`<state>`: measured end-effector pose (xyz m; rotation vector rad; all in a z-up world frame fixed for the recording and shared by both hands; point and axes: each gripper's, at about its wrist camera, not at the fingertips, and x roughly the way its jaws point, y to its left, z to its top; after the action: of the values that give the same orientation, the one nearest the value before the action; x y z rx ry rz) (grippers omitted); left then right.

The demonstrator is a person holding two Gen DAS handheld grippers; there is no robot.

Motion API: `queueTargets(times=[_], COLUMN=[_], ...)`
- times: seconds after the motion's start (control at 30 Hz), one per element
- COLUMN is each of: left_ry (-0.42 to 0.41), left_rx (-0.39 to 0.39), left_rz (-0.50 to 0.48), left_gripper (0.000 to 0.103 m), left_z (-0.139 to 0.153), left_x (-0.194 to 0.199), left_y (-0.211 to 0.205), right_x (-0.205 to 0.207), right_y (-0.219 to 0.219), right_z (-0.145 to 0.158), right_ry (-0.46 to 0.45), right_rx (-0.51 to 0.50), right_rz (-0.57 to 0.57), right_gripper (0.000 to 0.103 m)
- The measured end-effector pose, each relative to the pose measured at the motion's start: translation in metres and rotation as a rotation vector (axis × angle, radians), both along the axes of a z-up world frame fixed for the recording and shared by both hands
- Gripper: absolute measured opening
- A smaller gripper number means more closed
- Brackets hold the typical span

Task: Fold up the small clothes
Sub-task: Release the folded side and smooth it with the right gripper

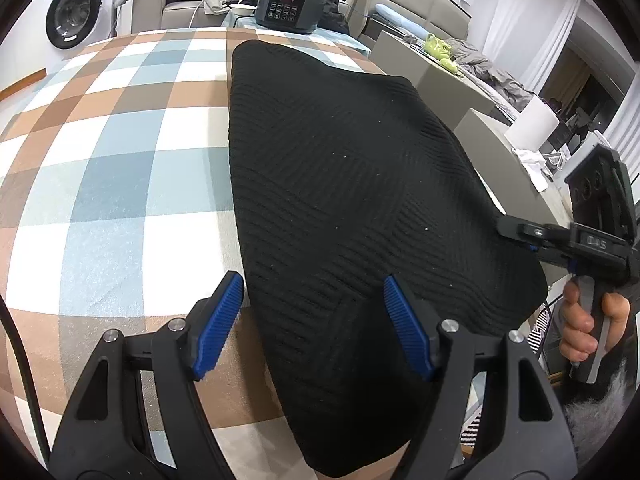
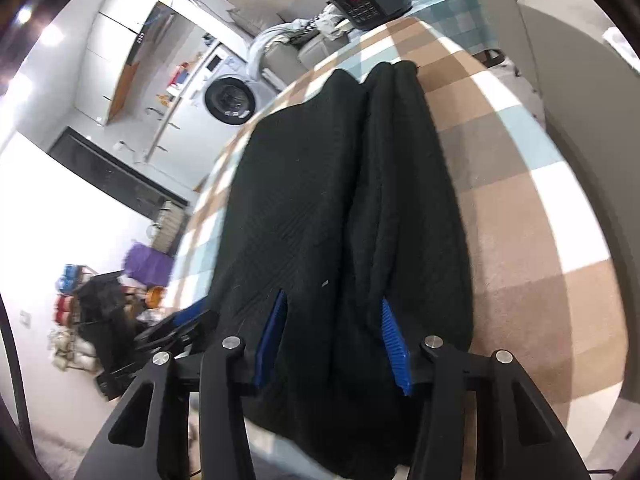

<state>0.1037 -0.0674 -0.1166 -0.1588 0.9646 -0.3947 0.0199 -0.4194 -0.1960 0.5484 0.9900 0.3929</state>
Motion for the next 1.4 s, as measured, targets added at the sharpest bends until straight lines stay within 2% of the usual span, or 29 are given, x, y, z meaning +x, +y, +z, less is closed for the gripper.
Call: queueTargets(times=[0.03,0.07,0.13,0.2,0.3,0.37,0.43,0.47,0.5,0.57,0.63,0.7,0.73,0.8,0.93,1.07,1.17,1.27,1.33,1.37,1.4], left_ry=[-0.003,-0.004,-0.007,-0.010,-0.021,-0.031,-0.028,-0.023,-0.018,-0.021,-0.018,-0.012,-0.009,-0.004,-0.003,0.003,0.006,0.006,0.005,0.006,0.006], left_rx=[0.003,0.004,0.005,0.007,-0.011,-0.019,-0.024,-0.020,-0.007,0.010,0.001,-0.006,-0.006,-0.008,-0.005,-0.015,-0.015,-0.015,-0.014,-0.014,-0.013], left_rz=[0.000,0.001,0.005,0.008,0.003,-0.003,-0.016,-0.019,-0.021,-0.025,-0.024,-0.014,-0.008,-0.003,0.003,0.001,-0.001,-0.006,-0.007,-0.006,-0.004], left_gripper=[0.070,0.070,0.070,0.070,0.070,0.070,0.070,0.070,0.070,0.070,0.070,0.070,0.070,0.070,0.070,0.070,0.070,0.070,0.070,0.070,0.070], left_z=[0.001,0.002,0.004,0.006,0.013,0.015,0.013,0.012,0.009,0.008,0.008,0.007,0.006,0.005,0.004,0.004,0.003,0.003,0.003,0.003,0.003], left_x=[-0.001,-0.001,-0.002,-0.004,-0.007,-0.007,-0.006,-0.006,-0.005,-0.007,-0.008,-0.008,-0.008,-0.007,-0.009,-0.011,-0.009,-0.006,-0.006,-0.005,-0.005], left_y=[0.000,0.000,0.001,0.002,0.004,0.003,0.000,-0.002,-0.004,-0.006,-0.003,0.000,0.001,0.003,0.007,0.010,0.011,0.010,0.010,0.009,0.009], right_x=[0.006,0.008,0.009,0.006,-0.009,-0.014,-0.013,-0.009,-0.008,-0.007,-0.003,0.009,0.016,0.039,0.085,0.100,0.104,0.109,0.106,0.107,0.107], right_y=[0.001,0.003,0.010,0.014,0.002,-0.013,-0.023,-0.028,-0.031,-0.040,-0.045,-0.045,-0.043,-0.036,-0.027,-0.038,-0.032,-0.016,-0.008,-0.005,-0.003], right_z=[0.001,0.001,0.009,0.025,0.046,0.038,0.021,0.009,0.003,0.003,0.010,0.016,0.018,0.019,0.005,-0.003,-0.001,0.000,0.000,-0.001,0.000], right_ry=[-0.010,-0.019,-0.051,-0.123,-0.175,-0.152,-0.101,-0.033,-0.003,-0.019,-0.052,-0.079,-0.092,-0.091,-0.035,-0.022,-0.032,-0.053,-0.061,-0.056,-0.057], right_rx=[-0.027,-0.052,-0.105,-0.150,-0.155,-0.170,-0.138,-0.128,-0.108,-0.036,-0.010,-0.002,-0.001,-0.016,-0.086,0.009,0.036,-0.032,-0.084,-0.110,-0.132], right_rz=[0.003,0.006,0.024,0.034,-0.019,-0.078,-0.094,-0.092,-0.097,-0.100,-0.108,-0.100,-0.091,-0.056,-0.015,-0.001,0.028,0.055,0.067,0.069,0.068], right_gripper=[0.034,0.016,0.012,0.010,0.006,0.004,0.004,0.005,0.005,0.006,0.013,0.038,0.042,0.044,0.044,0.044,0.044,0.043,0.026,0.013,0.010])
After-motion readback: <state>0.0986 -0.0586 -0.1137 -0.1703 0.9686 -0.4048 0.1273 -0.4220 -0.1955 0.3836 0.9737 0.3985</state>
